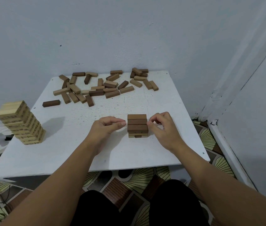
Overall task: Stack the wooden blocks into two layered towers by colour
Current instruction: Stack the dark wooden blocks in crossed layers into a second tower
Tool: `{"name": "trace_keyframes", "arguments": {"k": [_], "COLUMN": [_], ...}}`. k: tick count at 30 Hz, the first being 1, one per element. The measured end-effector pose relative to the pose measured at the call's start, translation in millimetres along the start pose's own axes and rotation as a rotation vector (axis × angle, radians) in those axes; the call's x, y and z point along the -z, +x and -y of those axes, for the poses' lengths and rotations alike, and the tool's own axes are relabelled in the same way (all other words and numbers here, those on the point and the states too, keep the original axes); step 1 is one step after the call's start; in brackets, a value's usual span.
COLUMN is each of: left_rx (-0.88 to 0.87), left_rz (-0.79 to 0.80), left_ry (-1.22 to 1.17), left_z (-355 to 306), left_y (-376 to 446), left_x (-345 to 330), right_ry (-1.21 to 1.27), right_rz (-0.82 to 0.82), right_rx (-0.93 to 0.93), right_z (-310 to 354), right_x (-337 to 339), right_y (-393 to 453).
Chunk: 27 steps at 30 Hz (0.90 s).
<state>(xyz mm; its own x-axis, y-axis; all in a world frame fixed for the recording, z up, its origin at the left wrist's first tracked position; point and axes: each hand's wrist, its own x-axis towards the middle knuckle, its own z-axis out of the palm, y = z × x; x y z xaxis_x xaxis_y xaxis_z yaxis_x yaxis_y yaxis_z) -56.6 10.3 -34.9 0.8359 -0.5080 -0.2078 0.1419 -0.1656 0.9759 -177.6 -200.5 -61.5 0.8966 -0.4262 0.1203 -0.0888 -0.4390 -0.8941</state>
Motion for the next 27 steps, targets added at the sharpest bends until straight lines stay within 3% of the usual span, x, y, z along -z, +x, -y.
{"name": "trace_keyframes", "arguments": {"k": [6, 12, 19, 27], "left_rx": [0.058, 0.08, 0.054, 0.065], "left_rz": [0.081, 0.22, 0.169, 0.222], "left_ry": [0.04, 0.14, 0.187, 0.212], "left_z": [-1.6, -11.2, -9.5, -16.8], "left_y": [1.2, 0.8, 1.3, 0.9], "left_x": [8.5, 3.1, -1.1, -3.9], "right_ry": [0.013, -0.109, -0.141, -0.137], "right_rz": [-0.019, 0.129, 0.118, 0.093], "right_rx": [0.006, 0.001, 0.011, 0.012], "right_z": [-0.2, -1.2, -3.7, -5.0], "right_x": [2.9, 9.4, 8.9, 8.5], "right_y": [-3.1, -4.9, -3.4, -1.7]}}
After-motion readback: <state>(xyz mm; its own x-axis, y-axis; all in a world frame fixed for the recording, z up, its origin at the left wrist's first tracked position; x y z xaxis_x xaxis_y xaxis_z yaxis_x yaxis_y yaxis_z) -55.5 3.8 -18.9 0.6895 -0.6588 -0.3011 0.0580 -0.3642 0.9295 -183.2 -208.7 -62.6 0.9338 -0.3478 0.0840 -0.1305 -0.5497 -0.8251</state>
